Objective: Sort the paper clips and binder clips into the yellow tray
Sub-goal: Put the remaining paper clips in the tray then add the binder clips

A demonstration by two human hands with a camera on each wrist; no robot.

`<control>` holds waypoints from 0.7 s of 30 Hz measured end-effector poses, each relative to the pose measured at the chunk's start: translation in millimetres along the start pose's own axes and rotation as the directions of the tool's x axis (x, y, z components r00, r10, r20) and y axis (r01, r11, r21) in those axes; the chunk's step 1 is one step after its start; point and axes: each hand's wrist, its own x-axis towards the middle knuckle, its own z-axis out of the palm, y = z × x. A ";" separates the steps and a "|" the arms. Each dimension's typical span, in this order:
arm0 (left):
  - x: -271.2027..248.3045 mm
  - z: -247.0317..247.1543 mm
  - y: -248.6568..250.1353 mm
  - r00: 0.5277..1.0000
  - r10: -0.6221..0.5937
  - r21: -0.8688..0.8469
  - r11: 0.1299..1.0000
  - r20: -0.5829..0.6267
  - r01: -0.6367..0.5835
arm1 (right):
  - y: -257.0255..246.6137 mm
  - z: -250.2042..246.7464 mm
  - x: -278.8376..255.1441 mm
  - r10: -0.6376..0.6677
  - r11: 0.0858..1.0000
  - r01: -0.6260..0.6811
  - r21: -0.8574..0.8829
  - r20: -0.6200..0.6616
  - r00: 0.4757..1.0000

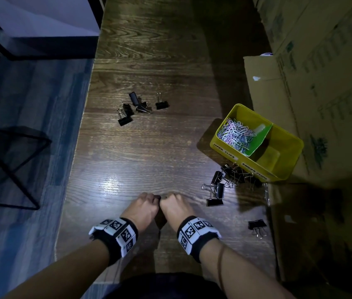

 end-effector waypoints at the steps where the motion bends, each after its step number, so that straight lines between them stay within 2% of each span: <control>1: 0.6 -4.6 3.2 1.000 -0.003 0.033 0.999 0.020 0.002 | -1.2 0.6 1.6 0.007 1.000 -0.007 0.024 -0.010 1.000; 5: 6.1 -15.5 10.9 0.996 -0.047 0.133 0.991 0.078 0.036 | -4.2 -0.4 5.0 0.086 0.992 -0.082 0.101 -0.038 0.996; 8: 7.3 -16.5 11.9 0.992 -0.081 0.132 0.989 0.096 0.067 | -4.3 0.1 6.7 0.105 0.989 -0.097 0.109 -0.063 0.993; 16: 9.3 -8.9 7.2 0.994 -0.096 0.020 0.995 0.053 0.095 | -1.3 6.1 9.3 0.045 0.997 -0.040 0.069 -0.069 0.997; 21: 13.4 -6.4 1.8 0.987 -0.160 -0.127 0.979 -0.003 0.158 | 1.6 1.7 10.6 0.083 0.992 -0.079 0.095 -0.038 0.996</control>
